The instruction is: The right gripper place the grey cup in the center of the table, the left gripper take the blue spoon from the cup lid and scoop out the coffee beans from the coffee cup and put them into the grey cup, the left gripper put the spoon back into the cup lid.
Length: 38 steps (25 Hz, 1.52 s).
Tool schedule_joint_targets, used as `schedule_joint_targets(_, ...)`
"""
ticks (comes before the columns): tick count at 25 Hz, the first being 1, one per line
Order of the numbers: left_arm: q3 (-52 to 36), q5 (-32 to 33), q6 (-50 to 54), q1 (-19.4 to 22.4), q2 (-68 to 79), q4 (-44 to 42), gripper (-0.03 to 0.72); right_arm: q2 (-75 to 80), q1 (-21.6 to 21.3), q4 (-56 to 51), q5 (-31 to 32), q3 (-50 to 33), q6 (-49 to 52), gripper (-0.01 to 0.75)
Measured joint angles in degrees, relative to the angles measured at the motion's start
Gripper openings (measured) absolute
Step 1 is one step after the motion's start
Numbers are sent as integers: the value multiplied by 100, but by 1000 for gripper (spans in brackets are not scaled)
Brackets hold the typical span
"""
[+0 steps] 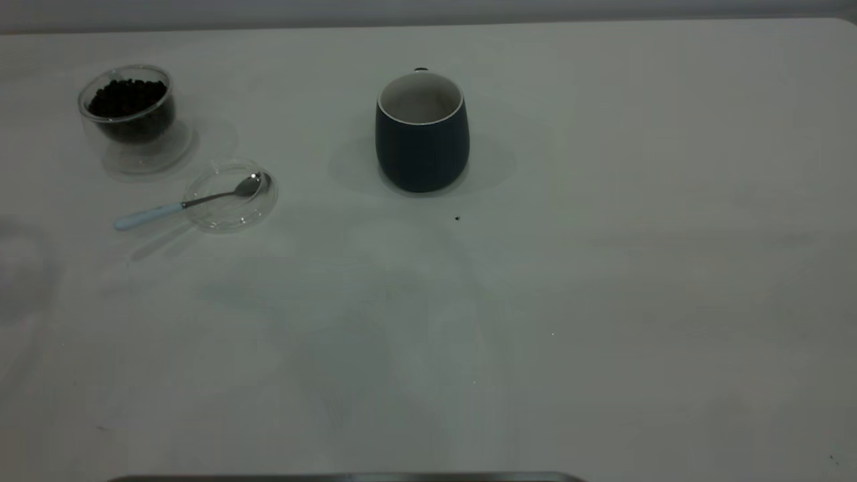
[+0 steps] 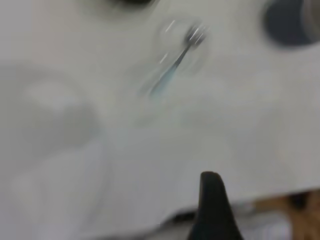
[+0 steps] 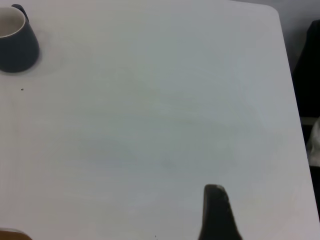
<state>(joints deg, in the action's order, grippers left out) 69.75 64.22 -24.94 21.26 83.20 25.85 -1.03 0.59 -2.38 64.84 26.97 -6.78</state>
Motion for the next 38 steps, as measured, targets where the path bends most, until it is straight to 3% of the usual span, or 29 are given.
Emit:
schedule_joint_targets(4, 2, 260, 893, -166, -701, -838, 593, 0, 0, 0, 0, 0, 0, 462)
schedule_joint_targets(11, -283, 260, 1375, -307, -2475, -862, 593, 0, 0, 0, 0, 0, 0, 462)
schedule_joint_targets(20, -1945, 260, 1369, -1752, -4965, -1105, 593, 0, 0, 0, 0, 0, 0, 462)
schedule_joint_targets(24, -2537, 260, 1402, -2184, -5697, -1518, 593, 0, 0, 0, 0, 0, 0, 462)
schedule_joint_targets(30, -3364, 260, 1447, -2288, -6587, -2063, 593, 0, 0, 0, 0, 0, 0, 462)
schedule_joint_targets(38, -3518, 233, 1972, -2292, -7336, -2075, 593, 0, 0, 0, 0, 0, 0, 462)
